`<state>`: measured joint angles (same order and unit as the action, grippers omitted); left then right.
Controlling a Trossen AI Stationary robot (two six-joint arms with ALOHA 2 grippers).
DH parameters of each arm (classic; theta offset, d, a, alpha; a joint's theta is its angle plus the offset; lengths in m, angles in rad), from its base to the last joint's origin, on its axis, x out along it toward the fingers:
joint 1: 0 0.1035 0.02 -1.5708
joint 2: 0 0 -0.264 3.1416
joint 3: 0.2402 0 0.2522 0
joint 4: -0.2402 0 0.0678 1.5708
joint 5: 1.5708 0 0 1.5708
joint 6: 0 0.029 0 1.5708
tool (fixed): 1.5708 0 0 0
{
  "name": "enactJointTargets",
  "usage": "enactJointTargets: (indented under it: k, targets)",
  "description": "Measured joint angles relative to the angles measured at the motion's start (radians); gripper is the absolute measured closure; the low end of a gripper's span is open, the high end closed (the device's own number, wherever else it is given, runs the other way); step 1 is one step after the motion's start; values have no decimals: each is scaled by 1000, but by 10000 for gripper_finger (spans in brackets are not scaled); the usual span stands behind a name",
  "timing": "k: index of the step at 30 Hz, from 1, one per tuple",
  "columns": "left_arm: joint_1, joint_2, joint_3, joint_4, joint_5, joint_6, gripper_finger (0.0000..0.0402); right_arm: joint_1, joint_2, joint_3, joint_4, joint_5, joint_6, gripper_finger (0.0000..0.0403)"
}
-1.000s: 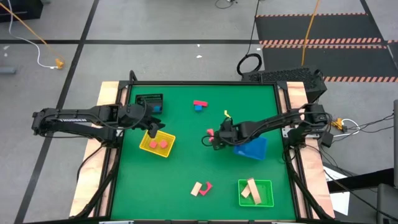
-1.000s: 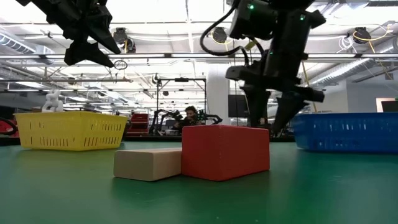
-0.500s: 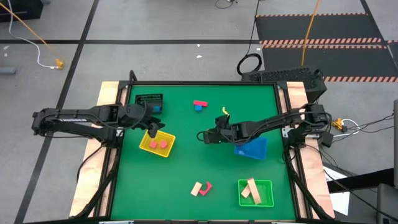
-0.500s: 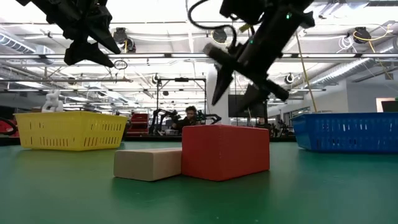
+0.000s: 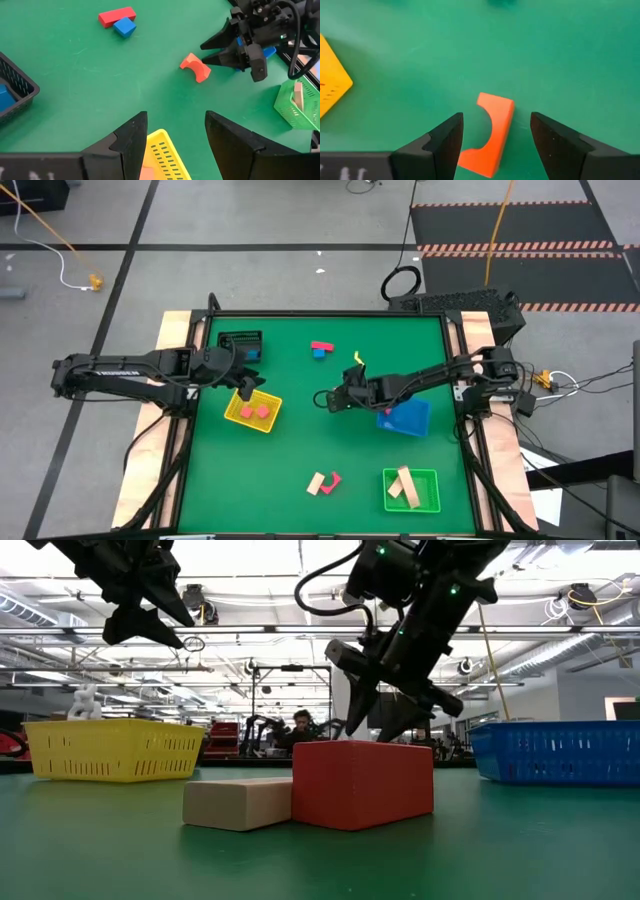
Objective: Sort & place blocks by color
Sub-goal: Put the pink arch block into the yellow basket
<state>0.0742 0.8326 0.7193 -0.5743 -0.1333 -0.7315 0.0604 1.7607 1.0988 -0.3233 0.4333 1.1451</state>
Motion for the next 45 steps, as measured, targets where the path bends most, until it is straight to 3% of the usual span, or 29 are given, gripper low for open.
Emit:
enactJointTargets:
  k: [15, 20, 27, 33, 38, 45]
  targets:
    - [0, 0, 0, 2, -2, -13, 202, -2, 98, 0, 56, -74, 18, 188]
    - [0, 0, 0, 2, -10, -10, 202, -2, 123, 0, 112, -72, -56, 238]
    - [0, 0, 0, 4, -10, -32, 202, -1, 133, 2, 163, -72, -86, 359]
    - [0, 0, 0, 22, -10, -30, 202, -17, 97, 0, 186, -153, -122, 366]
    - [-13, 0, 0, 192, -10, 91, 202, -41, 22, 0, 320, -177, -218, 366]
    - [-57, 17, 1, 412, -8, 397, 202, -79, -59, 1, 693, -177, -395, 366]
